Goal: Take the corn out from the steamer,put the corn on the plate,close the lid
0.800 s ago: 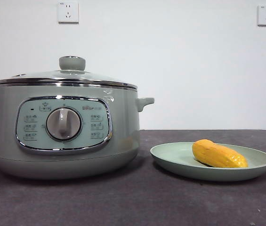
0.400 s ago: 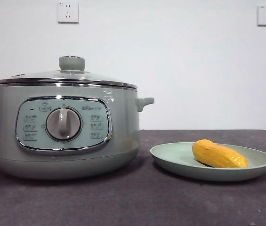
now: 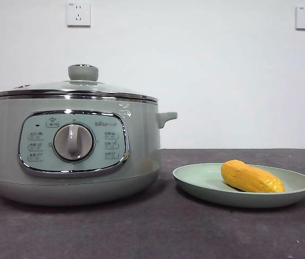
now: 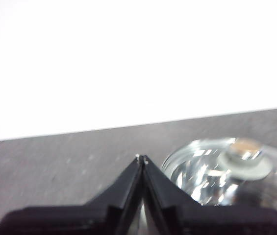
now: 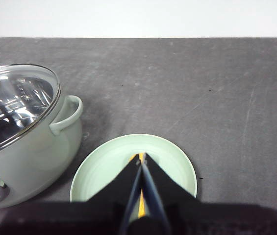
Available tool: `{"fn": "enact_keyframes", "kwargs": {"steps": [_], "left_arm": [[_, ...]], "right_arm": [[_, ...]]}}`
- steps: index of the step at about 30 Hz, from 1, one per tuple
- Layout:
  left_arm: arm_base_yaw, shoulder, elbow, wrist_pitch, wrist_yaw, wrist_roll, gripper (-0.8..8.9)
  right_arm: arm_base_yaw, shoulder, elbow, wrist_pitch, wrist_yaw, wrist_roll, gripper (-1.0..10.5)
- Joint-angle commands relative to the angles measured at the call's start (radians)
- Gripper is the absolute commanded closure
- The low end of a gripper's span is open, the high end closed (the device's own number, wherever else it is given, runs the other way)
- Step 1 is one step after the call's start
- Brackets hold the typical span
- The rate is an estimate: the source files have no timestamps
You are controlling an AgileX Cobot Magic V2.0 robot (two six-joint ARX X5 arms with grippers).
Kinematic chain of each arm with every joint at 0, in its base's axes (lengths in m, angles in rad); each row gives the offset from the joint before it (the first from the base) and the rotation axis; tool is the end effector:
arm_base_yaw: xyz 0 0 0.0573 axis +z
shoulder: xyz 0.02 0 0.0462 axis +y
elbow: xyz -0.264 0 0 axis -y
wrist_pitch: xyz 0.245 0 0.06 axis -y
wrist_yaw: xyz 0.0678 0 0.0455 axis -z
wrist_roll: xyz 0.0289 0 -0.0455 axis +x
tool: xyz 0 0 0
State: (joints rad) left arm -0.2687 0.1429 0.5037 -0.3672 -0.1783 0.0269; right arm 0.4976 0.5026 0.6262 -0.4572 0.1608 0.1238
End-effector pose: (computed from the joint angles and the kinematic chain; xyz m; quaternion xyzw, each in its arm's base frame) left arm 0.0621 -0.0118 0.2831 0.0141 0.0025 -0.0452 0.9989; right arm 0.1036 0.0510 0.2889 0.0066 0.1670 0.1552 0.9736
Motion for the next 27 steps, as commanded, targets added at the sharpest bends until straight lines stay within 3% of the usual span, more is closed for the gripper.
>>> {"fn": "enact_keyframes", "kwargs": {"steps": [1,7,27], "left_arm": [[0.071,-0.035,-0.13,0.043,0.074,0.023,8.17],[0.151,-0.086,-0.329,0.095,0.211,0.019,8.17],[0.249,-0.127,-0.481,0.134,0.205,0.01,8.17]], "right_arm": [[0.001,0.0,-0.006,0.003,0.003,0.01,9.4],[0.001,0.0,-0.006,0.003,0.003,0.01,9.4],[0.001,-0.001,-0.006,0.003,0.003,0.01,9.4]]}}
